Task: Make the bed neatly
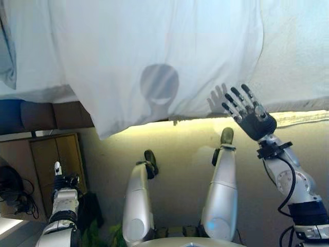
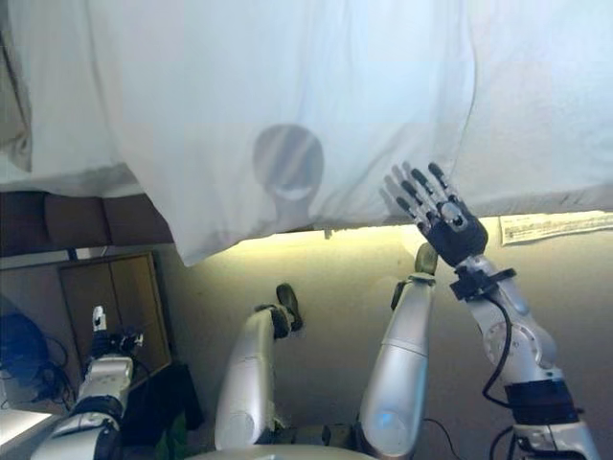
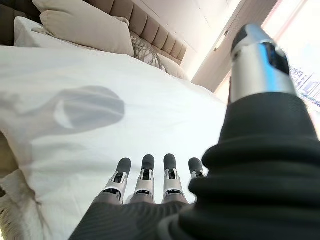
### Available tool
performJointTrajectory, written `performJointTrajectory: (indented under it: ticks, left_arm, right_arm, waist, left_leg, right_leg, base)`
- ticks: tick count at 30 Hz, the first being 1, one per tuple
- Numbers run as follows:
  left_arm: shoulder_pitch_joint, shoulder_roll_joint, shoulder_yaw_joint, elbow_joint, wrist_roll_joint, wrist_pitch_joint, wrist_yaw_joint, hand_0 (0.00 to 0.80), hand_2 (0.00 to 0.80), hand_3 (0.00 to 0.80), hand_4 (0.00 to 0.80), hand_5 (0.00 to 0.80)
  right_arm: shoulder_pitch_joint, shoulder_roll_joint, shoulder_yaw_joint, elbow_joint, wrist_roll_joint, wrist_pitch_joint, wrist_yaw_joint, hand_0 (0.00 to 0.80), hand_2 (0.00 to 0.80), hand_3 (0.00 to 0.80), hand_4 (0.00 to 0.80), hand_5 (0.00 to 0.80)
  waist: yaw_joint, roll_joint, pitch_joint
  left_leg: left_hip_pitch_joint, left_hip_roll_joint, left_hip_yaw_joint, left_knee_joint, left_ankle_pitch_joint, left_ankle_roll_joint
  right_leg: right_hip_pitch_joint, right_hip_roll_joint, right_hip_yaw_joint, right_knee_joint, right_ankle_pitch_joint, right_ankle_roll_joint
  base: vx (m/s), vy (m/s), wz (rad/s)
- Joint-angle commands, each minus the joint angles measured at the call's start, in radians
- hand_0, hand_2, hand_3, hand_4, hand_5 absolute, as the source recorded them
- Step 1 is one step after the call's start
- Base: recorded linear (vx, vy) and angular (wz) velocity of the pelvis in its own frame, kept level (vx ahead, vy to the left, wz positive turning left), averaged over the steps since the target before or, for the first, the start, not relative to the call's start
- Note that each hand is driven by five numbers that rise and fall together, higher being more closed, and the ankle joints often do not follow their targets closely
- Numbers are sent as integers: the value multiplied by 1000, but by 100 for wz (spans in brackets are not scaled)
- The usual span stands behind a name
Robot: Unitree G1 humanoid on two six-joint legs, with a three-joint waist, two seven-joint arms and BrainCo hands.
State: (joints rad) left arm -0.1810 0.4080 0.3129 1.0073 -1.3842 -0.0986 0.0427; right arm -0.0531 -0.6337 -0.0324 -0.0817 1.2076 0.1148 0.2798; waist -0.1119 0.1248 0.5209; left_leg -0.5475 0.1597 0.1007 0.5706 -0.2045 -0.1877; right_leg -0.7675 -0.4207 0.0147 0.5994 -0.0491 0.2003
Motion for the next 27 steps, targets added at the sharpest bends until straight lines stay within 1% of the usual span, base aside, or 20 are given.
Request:
performJointTrajectory:
  ticks: [1, 4, 7, 9, 12, 13, 15, 19, 22, 23, 24, 27]
  left_arm:
    - [109, 89, 57, -37, 104, -88, -29, 0, 0, 0, 0, 0]
    - [161, 83, 72, -129, 103, -121, -66, 0, 0, 0, 0, 0]
    - [210, 73, 81, -238, 84, -155, -131, 0, 0, 0, 0, 0]
    - [238, 56, 79, -324, 56, -162, -188, 0, 0, 0, 0, 0]
    - [269, 15, 61, -449, 89, -160, -227, 0, 0, 0, 0, 0]
    - [274, 0, 47, -478, 111, -156, -235, 0, 0, 0, 0, 0]
    - [275, -31, 9, -524, 188, -142, -272, 0, 0, 0, 0, 0]
    - [298, -78, -96, -640, 345, -87, -296, 0, 0, 0, 0, 0]
    - [328, -95, -166, -701, 417, -32, -329, 0, 0, 0, 0, 0]
    - [333, -95, -186, -718, 439, -26, -322, 0, 0, 0, 0, 0]
    - [340, -93, -212, -740, 449, -3, -317, 0, 0, 0, 0, 0]
    - [342, -90, -257, -761, 459, 27, -306, 0, 0, 0, 0, 0]
  right_arm:
    - [60, 56, -59, -92, 10, -40, 60, 0, 0, 0, 0, 0]
    - [122, 107, -68, -50, -11, -65, 139, 0, 0, 0, 0, 0]
    - [172, 161, -69, -4, -33, -93, 191, 0, 0, 0, 0, 0]
    - [204, 197, -70, 21, -61, -111, 196, 0, 0, 0, 0, 0]
    - [245, 239, -65, 74, -115, -155, 163, 0, 0, 0, 0, 0]
    - [261, 249, -65, 95, -135, -172, 147, 0, 0, 0, 0, 0]
    - [288, 265, -66, 148, -161, -210, 105, 0, 0, 0, 0, 0]
    - [314, 291, -71, 199, -239, -272, -58, 0, 0, 0, 0, 0]
    - [317, 311, -74, 236, -306, -288, -215, 0, 0, 0, 0, 0]
    - [312, 309, -71, 248, -331, -282, -247, 0, 0, 0, 0, 0]
    - [309, 308, -65, 251, -351, -271, -277, 0, 0, 0, 0, 0]
    - [311, 312, -39, 242, -339, -263, -316, 0, 0, 0, 0, 0]
  waist:
    - [13, -53, -35]
    - [33, -70, -75]
    - [58, -89, -110]
    - [75, -100, -134]
    - [97, -110, -173]
    - [101, -112, -187]
    - [113, -117, -224]
    - [139, -128, -298]
    - [160, -138, -354]
    - [166, -139, -367]
    - [173, -142, -383]
    - [187, -147, -418]
  left_leg:
    - [2, 19, -36, -103, 185, 36]
    - [67, 25, -40, -149, 195, 40]
    - [128, 35, -48, -187, 198, 40]
    - [165, 42, -53, -214, 202, 39]
    - [224, 56, -50, -255, 208, 37]
    - [241, 59, -44, -267, 213, 36]
    - [274, 56, -47, -295, 223, 33]
    - [361, 56, -67, -380, 243, 33]
    - [422, 61, -72, -454, 262, 36]
    - [439, 63, -72, -478, 268, 37]
    - [456, 64, -72, -508, 278, 39]
    - [490, 65, -71, -569, 300, 42]
  right_leg:
    - [126, -36, -9, -182, 127, -39]
    - [200, -28, -33, -224, 134, -28]
    - [272, -24, -55, -253, 135, -18]
    - [322, -21, -72, -272, 131, -11]
    - [403, -13, -101, -307, 127, -4]
    - [431, -12, -114, -320, 128, -3]
    - [500, -9, -145, -359, 133, -2]
    - [615, 5, -189, -433, 143, 6]
    - [680, 24, -220, -494, 161, 12]
    - [695, 30, -228, -508, 165, 14]
    - [710, 37, -238, -522, 169, 15]
    - [739, 52, -260, -536, 166, 14]
  base:
    - [49, -210, 1]
    - [72, -251, -1]
    - [85, -291, 9]
    - [78, -296, 5]
    - [98, -287, 18]
    - [115, -269, 24]
    - [128, -283, 33]
    - [129, -225, 26]
    - [109, -192, 19]
    - [68, -169, 10]
    - [47, -166, 11]
    - [28, -150, 7]
